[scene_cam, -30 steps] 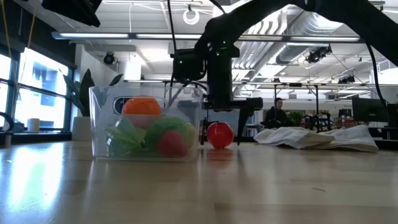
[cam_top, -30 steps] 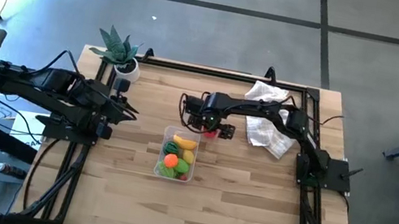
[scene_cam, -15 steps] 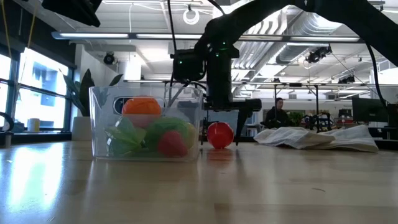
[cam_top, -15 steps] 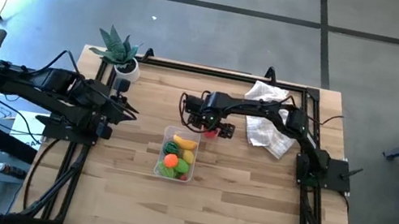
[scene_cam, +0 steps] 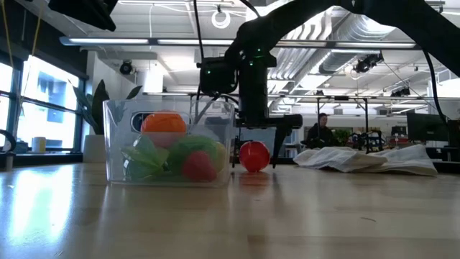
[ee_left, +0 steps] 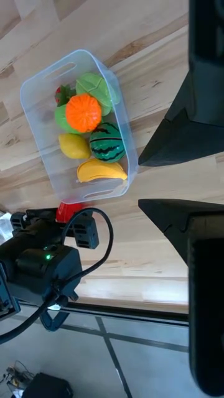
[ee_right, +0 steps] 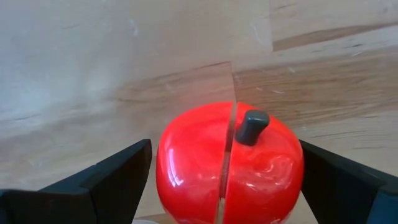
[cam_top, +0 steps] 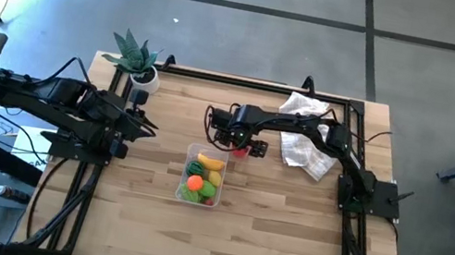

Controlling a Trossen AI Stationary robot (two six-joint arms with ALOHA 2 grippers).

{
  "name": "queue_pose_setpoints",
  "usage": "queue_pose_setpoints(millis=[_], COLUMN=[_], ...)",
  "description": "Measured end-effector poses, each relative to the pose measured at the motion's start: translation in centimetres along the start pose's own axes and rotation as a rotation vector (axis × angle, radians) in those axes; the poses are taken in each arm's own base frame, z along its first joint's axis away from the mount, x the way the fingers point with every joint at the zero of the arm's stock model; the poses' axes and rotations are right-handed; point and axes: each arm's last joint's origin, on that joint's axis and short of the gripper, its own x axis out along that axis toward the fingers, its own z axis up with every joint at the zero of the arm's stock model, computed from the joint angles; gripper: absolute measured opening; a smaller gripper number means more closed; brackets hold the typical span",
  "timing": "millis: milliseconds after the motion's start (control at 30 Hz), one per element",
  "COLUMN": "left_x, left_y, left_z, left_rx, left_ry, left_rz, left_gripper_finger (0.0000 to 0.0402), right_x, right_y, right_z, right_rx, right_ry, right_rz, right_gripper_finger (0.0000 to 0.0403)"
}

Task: Pick and placing Produce into tupperware
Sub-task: Put the apple into the bin

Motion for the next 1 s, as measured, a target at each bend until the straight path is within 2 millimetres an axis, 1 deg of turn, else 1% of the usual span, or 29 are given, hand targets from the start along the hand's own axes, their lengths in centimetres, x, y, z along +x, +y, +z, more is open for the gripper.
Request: queue_pose_setpoints(millis=[100, 400, 833, 1000], left_x=[0.0, 0.0, 0.0, 0.0], left_y=[0.0, 0.0, 0.0, 0.0], left_z=[0.0, 0.0, 0.0, 0.0], left_rx=[0.0, 0.0, 0.0, 0.0], left_ry=[0.0, 0.0, 0.0, 0.0], left_rz=[0.0, 0.0, 0.0, 0.0], left_gripper_finger=[0.0085, 0.0085, 0.0085, 0.0085], right_x=[0.0, -0.02, -0.08, -0.1], right_y=[0.0, 0.02, -0.01, -0.02], right_z=[0.0, 0.0, 0.0, 0.0], right_rx=[0.0, 0.007, 0.011, 0.011], right_ry=[0.0, -0.001, -0.002, -0.002], right_rz=[0.0, 0.002, 0.001, 0.001], right_gripper_finger=[0.0357, 0.0307, 0.0266, 0.0262])
